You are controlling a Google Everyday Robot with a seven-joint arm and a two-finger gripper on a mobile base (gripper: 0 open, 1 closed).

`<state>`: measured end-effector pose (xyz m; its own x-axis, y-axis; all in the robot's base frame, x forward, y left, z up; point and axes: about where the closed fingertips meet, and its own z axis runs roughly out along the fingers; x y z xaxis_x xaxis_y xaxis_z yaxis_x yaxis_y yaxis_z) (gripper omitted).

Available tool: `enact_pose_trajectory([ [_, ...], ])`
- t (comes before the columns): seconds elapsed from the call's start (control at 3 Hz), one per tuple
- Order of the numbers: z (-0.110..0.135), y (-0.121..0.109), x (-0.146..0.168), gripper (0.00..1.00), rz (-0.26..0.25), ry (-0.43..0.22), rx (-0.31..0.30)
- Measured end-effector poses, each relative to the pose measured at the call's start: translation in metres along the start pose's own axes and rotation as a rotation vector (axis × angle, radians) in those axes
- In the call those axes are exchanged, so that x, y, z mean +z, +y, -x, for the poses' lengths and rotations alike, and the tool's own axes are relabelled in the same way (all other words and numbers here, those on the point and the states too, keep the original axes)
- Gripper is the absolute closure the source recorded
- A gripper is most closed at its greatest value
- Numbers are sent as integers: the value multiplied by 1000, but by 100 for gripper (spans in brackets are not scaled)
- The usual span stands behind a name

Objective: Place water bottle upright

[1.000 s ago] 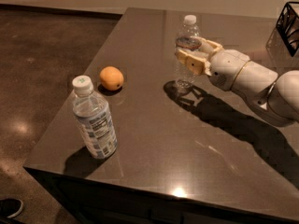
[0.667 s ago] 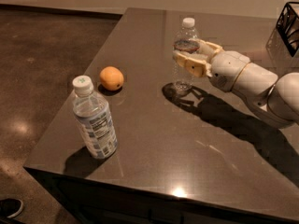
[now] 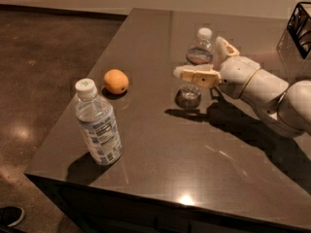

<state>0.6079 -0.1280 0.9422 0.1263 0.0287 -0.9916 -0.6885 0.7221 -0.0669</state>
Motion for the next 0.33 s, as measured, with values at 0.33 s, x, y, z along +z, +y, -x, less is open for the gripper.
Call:
enact_pose_trajectory([
  [0.33,0,0,0,0,-1,0,0],
])
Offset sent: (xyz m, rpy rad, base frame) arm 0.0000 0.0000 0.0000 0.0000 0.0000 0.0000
